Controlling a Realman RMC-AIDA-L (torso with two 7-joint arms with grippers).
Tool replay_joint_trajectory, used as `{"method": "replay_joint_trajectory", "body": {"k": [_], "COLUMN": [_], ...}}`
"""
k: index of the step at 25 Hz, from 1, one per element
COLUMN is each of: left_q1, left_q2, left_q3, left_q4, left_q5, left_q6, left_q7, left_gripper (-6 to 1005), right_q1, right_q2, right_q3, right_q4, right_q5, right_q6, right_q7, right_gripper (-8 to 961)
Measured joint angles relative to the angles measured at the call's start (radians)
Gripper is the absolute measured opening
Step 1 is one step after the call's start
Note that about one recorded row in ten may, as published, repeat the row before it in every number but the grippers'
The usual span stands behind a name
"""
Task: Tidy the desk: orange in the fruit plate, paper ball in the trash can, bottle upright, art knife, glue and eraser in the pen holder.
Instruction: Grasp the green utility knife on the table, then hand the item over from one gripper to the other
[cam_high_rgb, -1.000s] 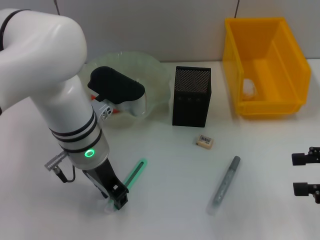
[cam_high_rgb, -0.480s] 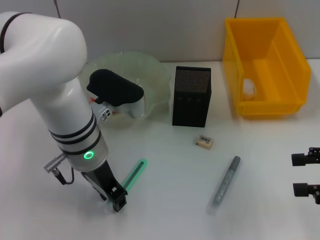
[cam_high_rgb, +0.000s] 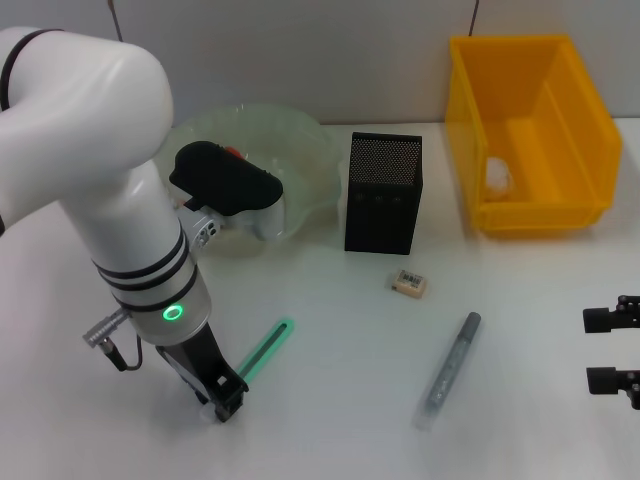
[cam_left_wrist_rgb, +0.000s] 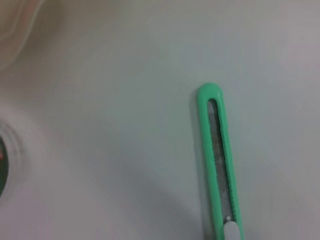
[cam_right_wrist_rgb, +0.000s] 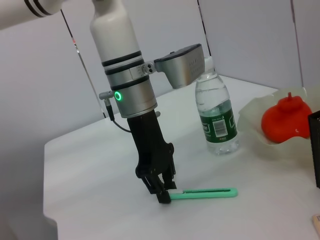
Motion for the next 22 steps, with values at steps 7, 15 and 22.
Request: {"method": "replay_joint_trajectory", "body": {"k": [7, 15, 22], "left_q1": [0.004, 0.016, 0.009], "left_q2": [0.001, 0.006, 0.011], "left_q3": [-0.01, -0.08, -0.277], "left_q4": [0.042, 0.143, 0.167], "left_q5": [0.007, 0.003, -0.1], "left_q6": [0.013, 0.075, 0.131], "left_q7": [-0.001, 0.022, 0.164], "left_gripper": [279, 196, 196], "right_q1": [0.0, -0.002, 0.0], "right_q2": [0.0, 0.0, 0.0], "right_q3": [0.0, 0.001, 0.01], "right_q4": [0.002, 0.004, 0.007], "right_q5": [0.0, 0.0, 0.005], "right_q6": [-0.001, 0.0, -0.003], "right_q7": [0.002, 0.006, 0.041], "right_gripper": [767, 767, 767]}}
